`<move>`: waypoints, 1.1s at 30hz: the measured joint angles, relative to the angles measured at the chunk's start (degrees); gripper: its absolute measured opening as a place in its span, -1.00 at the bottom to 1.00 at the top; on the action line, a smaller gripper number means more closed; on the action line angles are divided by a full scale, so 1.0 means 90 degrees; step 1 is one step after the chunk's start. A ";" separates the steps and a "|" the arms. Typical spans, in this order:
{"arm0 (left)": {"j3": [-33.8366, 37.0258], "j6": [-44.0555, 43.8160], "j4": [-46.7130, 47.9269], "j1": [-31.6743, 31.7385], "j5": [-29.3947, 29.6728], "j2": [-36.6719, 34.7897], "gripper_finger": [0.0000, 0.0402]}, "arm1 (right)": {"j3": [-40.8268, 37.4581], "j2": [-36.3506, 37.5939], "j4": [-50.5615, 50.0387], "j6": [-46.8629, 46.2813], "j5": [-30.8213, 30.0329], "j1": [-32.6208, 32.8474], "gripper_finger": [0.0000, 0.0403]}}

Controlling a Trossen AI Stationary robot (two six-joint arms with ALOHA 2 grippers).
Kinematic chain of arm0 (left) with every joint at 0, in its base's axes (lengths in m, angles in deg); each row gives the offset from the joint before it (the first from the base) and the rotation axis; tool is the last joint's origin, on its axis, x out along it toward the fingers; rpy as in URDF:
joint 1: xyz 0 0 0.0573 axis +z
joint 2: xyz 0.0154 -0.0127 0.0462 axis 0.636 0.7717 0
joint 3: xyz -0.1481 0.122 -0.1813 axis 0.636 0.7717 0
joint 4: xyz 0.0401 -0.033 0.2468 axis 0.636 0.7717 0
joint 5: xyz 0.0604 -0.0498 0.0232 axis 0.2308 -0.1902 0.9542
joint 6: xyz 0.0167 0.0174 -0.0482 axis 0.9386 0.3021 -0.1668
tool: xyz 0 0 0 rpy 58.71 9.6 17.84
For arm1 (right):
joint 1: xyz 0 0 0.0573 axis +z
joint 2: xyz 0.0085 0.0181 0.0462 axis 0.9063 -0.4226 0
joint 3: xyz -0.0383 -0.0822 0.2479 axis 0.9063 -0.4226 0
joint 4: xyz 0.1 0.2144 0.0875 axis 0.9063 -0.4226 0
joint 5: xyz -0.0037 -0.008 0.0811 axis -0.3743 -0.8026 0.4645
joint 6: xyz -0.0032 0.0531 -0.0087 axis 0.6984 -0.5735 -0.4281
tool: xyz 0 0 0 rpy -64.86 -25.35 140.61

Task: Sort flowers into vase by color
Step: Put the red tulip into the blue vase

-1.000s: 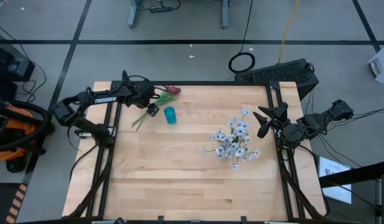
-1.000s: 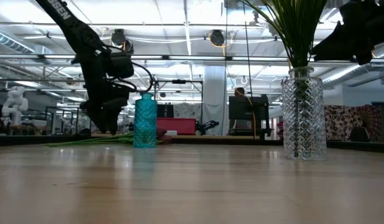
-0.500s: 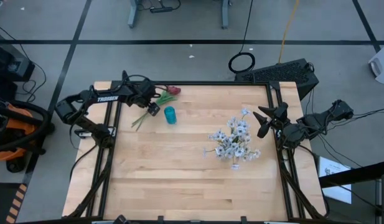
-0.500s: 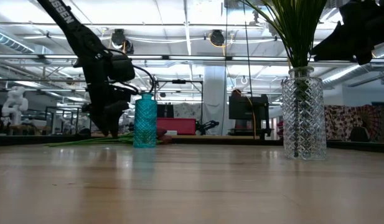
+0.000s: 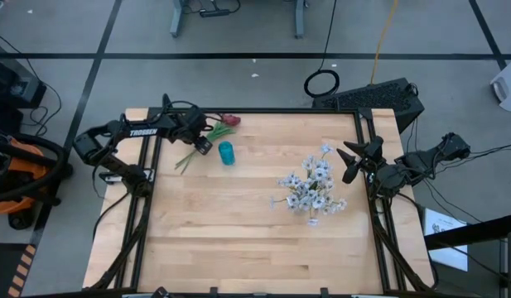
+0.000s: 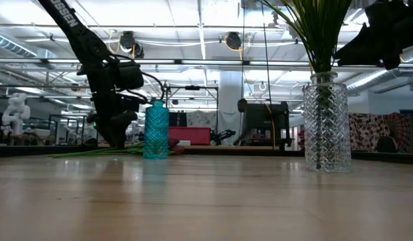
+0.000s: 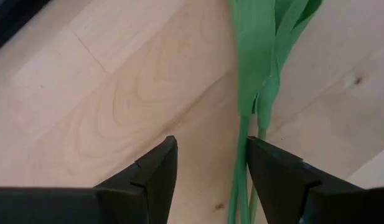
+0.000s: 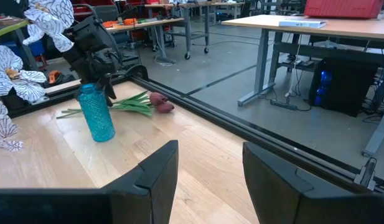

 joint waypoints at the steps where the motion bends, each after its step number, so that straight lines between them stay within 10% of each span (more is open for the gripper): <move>1: 0.0021 -0.0001 0.0000 0.0000 0.0000 0.0000 -0.03 | 0.0000 -0.0001 0.0000 0.0000 0.0000 0.0000 -0.16; 18: 0.0036 -0.0007 -0.0190 -0.0002 -0.0022 0.0013 -0.07 | 0.0000 -0.0001 0.0000 0.0000 0.0000 0.0002 -0.16; 33: 0.0036 -0.0002 -0.0531 -0.0007 -0.0073 0.0352 -0.58 | 0.0000 -0.0002 0.0002 0.0000 0.0000 0.0002 -0.16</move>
